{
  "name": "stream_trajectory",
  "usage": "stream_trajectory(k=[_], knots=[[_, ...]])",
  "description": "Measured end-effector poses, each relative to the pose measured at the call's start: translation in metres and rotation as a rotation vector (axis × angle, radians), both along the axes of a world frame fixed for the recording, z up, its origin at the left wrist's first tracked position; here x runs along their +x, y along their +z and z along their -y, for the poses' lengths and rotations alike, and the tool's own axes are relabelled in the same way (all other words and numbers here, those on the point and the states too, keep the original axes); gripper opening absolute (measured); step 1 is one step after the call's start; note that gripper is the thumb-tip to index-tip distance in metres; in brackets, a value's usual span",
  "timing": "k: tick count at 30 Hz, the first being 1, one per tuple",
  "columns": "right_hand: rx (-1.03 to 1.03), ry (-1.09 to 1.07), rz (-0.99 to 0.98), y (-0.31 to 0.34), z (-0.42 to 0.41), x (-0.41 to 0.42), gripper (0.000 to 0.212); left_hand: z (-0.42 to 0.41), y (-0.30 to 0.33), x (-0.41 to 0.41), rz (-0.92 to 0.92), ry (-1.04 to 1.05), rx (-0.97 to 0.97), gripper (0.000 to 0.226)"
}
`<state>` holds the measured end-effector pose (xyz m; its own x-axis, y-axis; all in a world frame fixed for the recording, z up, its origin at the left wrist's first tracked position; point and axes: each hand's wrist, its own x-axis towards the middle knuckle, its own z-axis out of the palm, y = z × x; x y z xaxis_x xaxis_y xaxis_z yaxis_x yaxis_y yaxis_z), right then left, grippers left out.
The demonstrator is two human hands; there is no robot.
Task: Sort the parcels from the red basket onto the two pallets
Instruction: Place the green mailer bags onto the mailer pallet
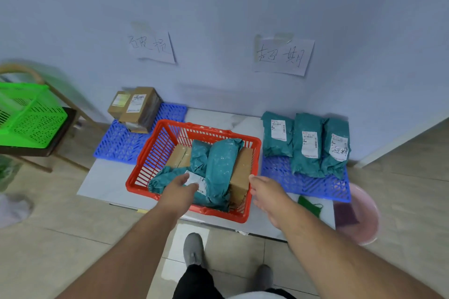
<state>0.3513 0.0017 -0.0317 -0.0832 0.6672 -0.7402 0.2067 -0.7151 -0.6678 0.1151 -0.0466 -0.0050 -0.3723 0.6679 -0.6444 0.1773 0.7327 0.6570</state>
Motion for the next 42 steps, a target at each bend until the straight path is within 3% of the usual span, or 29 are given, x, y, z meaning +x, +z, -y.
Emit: stream_trajectory(k=[4,8,13,21,28,32,37,42], knots=[[-0.025,-0.090,0.045,-0.009,-0.007,-0.020,0.051,-0.017,-0.016,-0.029,0.077,-0.023,-0.020,0.060],[-0.068,-0.176,0.063,-0.012,-0.007,-0.057,0.014,-0.040,-0.032,-0.058,0.187,-0.043,-0.058,0.057],[-0.072,-0.290,0.110,-0.020,-0.016,-0.090,0.005,-0.066,-0.056,-0.075,0.264,-0.142,-0.116,0.056],[-0.145,-0.364,0.101,-0.050,-0.053,-0.100,0.026,-0.101,-0.093,-0.067,0.346,-0.181,-0.226,0.057],[-0.126,-0.367,0.136,-0.096,-0.085,-0.101,0.019,-0.138,-0.128,-0.035,0.374,-0.216,-0.263,0.043],[-0.154,-0.394,0.121,-0.114,-0.098,-0.100,0.017,-0.147,-0.138,-0.023,0.400,-0.220,-0.300,0.010],[-0.272,-0.390,-0.062,-0.123,-0.103,-0.111,0.009,-0.148,-0.143,-0.013,0.509,-0.229,-0.294,0.039],[-0.286,-0.332,-0.075,-0.126,-0.101,-0.119,0.012,-0.147,-0.136,-0.008,0.594,-0.222,-0.275,0.032]])
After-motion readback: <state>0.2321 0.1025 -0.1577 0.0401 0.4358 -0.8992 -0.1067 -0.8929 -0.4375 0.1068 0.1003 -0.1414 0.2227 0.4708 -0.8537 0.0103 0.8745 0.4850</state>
